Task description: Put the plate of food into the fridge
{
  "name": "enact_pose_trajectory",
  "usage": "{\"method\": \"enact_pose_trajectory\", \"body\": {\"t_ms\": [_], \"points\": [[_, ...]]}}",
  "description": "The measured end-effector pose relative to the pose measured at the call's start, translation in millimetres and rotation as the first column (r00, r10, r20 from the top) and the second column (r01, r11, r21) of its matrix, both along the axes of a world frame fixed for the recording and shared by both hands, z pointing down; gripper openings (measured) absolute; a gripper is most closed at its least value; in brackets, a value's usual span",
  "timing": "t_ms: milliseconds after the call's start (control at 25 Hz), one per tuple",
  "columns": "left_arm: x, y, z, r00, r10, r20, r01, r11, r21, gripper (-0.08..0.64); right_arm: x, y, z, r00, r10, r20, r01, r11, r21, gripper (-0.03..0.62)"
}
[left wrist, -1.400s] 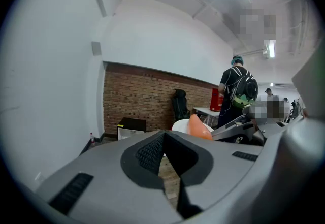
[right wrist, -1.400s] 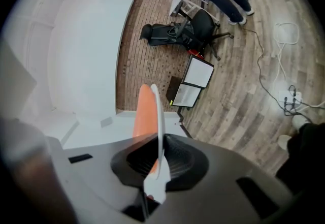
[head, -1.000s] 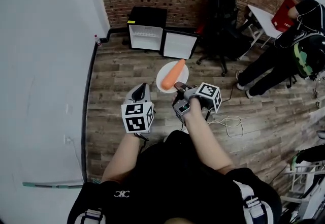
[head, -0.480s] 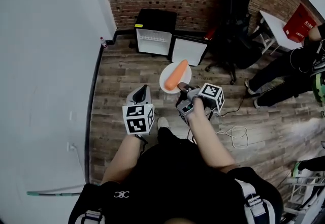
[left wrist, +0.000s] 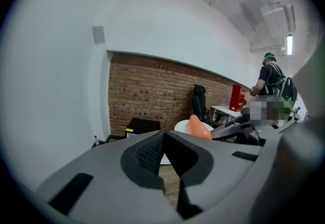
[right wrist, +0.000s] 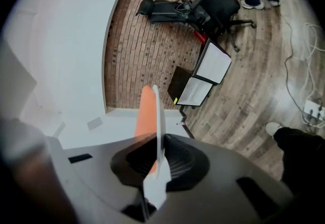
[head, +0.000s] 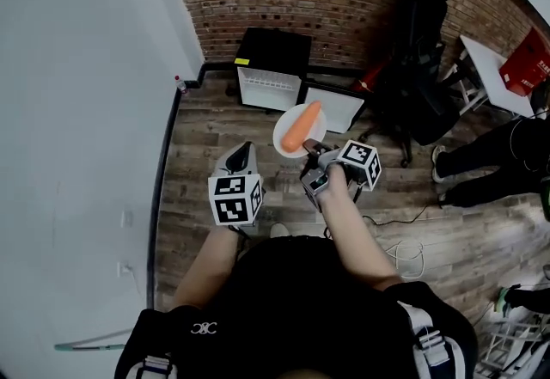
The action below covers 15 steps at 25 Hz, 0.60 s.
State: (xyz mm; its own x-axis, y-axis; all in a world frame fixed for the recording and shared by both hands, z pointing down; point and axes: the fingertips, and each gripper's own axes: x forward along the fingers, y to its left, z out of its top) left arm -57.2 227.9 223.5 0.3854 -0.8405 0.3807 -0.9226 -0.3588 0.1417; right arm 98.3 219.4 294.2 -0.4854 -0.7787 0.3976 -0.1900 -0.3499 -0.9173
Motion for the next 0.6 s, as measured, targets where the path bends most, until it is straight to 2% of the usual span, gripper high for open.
{"method": "enact_pose_trajectory", "body": {"t_ms": [280, 600], "points": [[7, -69, 4, 0.999, -0.034, 0.014, 0.034, 0.999, -0.009, -0.005, 7, -77, 8, 0.999, -0.031, -0.006, 0.031, 0.999, -0.01, 0.041], [4, -107, 23, 0.998, -0.061, 0.014, 0.062, 0.997, -0.056, -0.005, 5, -112, 32, 0.998, -0.056, 0.006, 0.056, 0.997, -0.049, 0.041]]}}
